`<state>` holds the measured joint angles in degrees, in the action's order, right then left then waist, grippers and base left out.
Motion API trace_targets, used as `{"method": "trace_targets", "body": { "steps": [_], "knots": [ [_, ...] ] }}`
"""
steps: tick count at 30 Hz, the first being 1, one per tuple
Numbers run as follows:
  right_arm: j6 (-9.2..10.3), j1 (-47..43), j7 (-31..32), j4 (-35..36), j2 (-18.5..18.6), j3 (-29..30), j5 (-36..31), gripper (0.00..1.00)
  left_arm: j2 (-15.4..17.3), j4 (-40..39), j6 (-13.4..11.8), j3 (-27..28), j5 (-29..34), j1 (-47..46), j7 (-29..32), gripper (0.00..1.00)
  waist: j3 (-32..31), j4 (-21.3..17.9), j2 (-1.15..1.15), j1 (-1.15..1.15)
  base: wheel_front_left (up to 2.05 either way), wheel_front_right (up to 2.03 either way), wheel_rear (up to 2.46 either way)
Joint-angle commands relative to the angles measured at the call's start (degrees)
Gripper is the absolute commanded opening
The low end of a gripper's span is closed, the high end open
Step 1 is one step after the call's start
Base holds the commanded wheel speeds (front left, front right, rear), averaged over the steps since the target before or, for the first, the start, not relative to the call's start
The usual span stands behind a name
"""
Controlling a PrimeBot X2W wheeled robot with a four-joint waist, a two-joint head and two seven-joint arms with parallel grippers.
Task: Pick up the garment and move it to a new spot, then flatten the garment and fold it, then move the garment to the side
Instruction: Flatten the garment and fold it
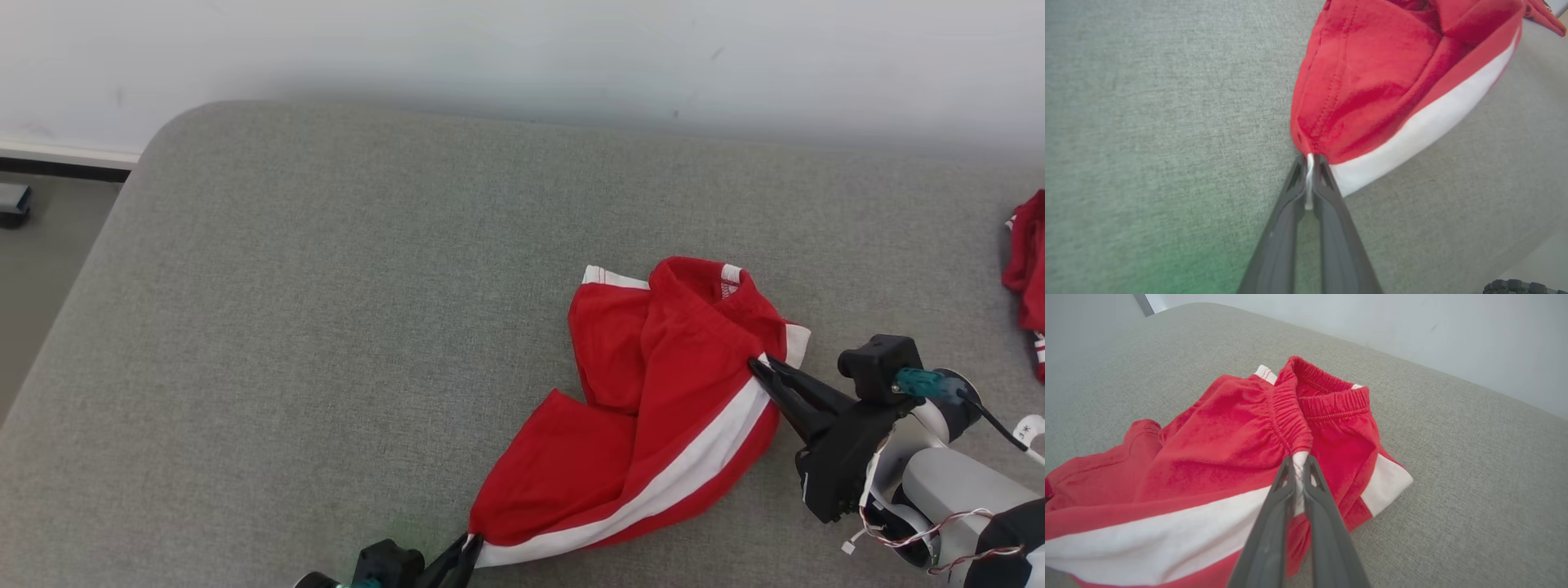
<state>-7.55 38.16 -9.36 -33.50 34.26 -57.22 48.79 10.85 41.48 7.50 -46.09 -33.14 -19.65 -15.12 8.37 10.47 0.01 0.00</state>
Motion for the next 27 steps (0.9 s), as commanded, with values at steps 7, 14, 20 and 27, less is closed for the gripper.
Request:
{"method": "trace_targets", "body": {
  "steps": [7, 14, 20, 27],
  "knots": [
    [0.16, -1.8, -5.6, 3.6, 1.8, 1.2, 1.7, 0.0, 1.2, -8.9, -0.4, 9.0, -0.3, 3.4, -0.1, 0.0, -3.2, -1.5, -0.01, 0.0, 0.0, 0.0, 0.0],
    [0.16, -2.7, -5.8, 8.4, 1.4, 7.4, 2.2, 0.0, 1.8, -19.2, -0.5, 17.9, 0.4, 2.9, -0.1, 0.0, -4.5, -4.0, -0.01, 0.0, 0.0, 0.0, 0.0],
    [0.16, 3.5, -5.8, 8.6, -0.6, 15.6, 2.8, 0.0, 3.5, -22.3, -0.2, 20.6, -0.4, -9.2, 2.5, 0.0, -0.6, -6.2, -0.01, 0.0, 0.0, 0.0, 0.0],
    [0.16, 18.8, -2.1, 4.2, -4.3, 21.6, 2.7, 0.0, 5.5, -21.0, 0.0, 24.4, -4.2, -29.9, 10.4, 0.0, 8.6, -9.0, -0.01, 0.0, 0.0, 0.0, 0.0]
  ]
}}
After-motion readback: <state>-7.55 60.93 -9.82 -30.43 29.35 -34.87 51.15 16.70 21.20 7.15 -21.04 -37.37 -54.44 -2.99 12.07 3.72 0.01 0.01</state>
